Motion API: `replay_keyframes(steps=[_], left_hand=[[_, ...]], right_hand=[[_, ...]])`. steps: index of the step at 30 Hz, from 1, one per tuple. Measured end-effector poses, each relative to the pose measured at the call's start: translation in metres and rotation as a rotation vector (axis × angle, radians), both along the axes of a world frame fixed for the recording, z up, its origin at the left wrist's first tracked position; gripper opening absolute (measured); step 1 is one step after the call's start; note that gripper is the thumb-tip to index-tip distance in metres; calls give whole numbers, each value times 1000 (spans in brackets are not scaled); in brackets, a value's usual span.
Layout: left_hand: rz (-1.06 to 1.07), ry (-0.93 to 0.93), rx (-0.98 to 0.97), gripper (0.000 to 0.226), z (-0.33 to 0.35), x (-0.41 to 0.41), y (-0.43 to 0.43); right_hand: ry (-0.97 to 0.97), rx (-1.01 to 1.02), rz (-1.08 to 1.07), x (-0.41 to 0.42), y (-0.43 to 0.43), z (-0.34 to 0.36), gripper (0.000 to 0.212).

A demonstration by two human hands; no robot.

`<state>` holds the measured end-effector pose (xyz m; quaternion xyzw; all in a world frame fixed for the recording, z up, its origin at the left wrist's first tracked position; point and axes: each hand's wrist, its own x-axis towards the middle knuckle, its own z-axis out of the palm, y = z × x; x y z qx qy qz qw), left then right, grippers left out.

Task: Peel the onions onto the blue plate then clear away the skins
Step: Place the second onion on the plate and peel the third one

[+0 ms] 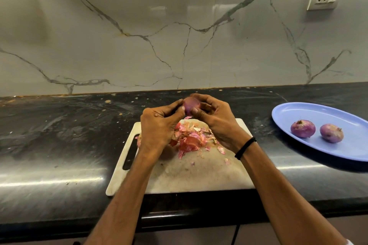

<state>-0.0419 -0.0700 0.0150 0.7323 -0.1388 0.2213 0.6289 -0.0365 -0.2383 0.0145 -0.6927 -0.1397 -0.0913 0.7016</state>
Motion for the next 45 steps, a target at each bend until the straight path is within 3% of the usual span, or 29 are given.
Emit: replay_keyframes(steps=[7, 12, 18, 34, 45], left_hand=[[77, -37, -21, 26, -1, 2, 1], [20, -3, -76, 25, 2, -1, 0], [-17, -40, -26, 36, 2, -3, -3], [75, -120, 86, 30, -3, 1, 0], [51, -102, -29, 30, -2, 2, -3]], right_hand=[[34, 97, 54, 0, 2, 0, 59], [30, 112, 37, 2, 2, 0, 57], [44, 137, 37, 3, 1, 0, 59], [87, 126, 55, 3, 0, -1, 55], [90, 186, 85, 1, 2, 3, 54]])
